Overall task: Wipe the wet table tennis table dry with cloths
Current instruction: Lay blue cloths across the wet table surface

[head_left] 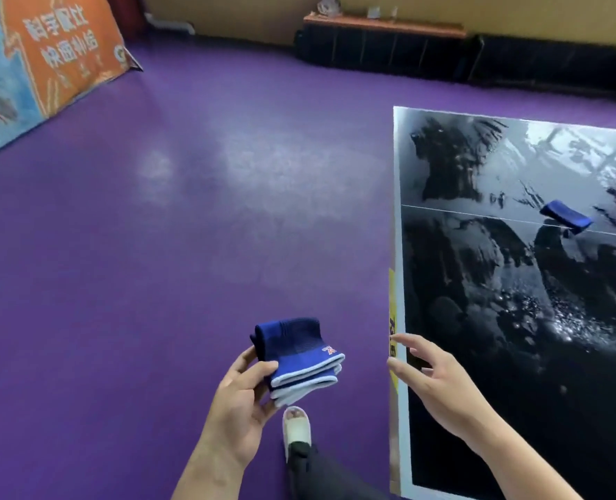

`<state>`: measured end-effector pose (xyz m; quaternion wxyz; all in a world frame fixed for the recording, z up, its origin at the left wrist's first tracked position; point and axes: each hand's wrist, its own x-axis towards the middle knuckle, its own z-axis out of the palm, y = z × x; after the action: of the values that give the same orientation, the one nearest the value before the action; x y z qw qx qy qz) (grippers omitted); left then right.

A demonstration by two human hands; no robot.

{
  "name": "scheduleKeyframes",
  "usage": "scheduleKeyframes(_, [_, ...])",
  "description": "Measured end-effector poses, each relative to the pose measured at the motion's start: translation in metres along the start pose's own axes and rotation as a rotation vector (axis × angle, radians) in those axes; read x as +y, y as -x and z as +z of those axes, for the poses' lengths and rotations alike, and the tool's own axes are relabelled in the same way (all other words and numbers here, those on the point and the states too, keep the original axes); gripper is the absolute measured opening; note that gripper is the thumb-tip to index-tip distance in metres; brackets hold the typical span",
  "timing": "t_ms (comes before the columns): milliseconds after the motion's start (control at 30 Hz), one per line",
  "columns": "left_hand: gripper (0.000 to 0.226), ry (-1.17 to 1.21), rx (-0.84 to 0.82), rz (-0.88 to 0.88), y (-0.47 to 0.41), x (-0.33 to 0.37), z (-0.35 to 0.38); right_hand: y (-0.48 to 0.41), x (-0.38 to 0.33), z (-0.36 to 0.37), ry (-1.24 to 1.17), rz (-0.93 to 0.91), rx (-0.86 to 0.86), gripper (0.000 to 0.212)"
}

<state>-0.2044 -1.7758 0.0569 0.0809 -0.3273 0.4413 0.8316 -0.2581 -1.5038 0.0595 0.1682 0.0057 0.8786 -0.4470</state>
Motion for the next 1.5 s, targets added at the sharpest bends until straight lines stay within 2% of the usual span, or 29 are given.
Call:
scheduleKeyframes(333, [0.038, -0.392, -0.086, -0.149, -0.166, 0.100, 0.077, -0.143, -0.006, 0.016, -0.263, 0.223, 0.201, 0.041])
scheduleKeyframes(500, [0.035, -0.436, -0.212, -0.102, -0.233, 0.154, 0.135, -0.219, -0.042, -0.001, -0.292, 0.214, 0.284, 0.039])
scheduleKeyframes(667, [0.032, -0.512, -0.304, -0.251, -0.289, 0.164, 0.177, -0.272, -0.064, -0.024, -0.333, 0.169, 0.326, 0.037])
scheduleKeyframes(767, [0.033, -0.545, -0.397, -0.303, -0.332, 0.173, 0.211, -0.302, -0.063, -0.036, -0.353, 0.203, 0.439, 0.036])
scheduleKeyframes(900, [0.031, -0.634, -0.482, -0.340, -0.401, 0.193, 0.263, -0.339, -0.058, -0.053, -0.414, 0.341, 0.604, 0.030])
scheduleKeyframes(1100, [0.027, -0.710, -0.637, -0.359, -0.494, 0.243, 0.373, -0.389, -0.083, -0.110, -0.423, 0.508, 0.792, 0.035])
scheduleKeyframes(1267, [0.022, -0.773, -0.759, -0.439, -0.548, 0.239, 0.468, -0.423, -0.092, -0.147, -0.438, 0.584, 0.995, 0.036])
scheduleKeyframes(1500, [0.033, -0.873, -0.886, -0.588, -0.582, 0.193, 0.567, -0.445, -0.064, -0.137, -0.571, 0.797, 1.089, 0.035])
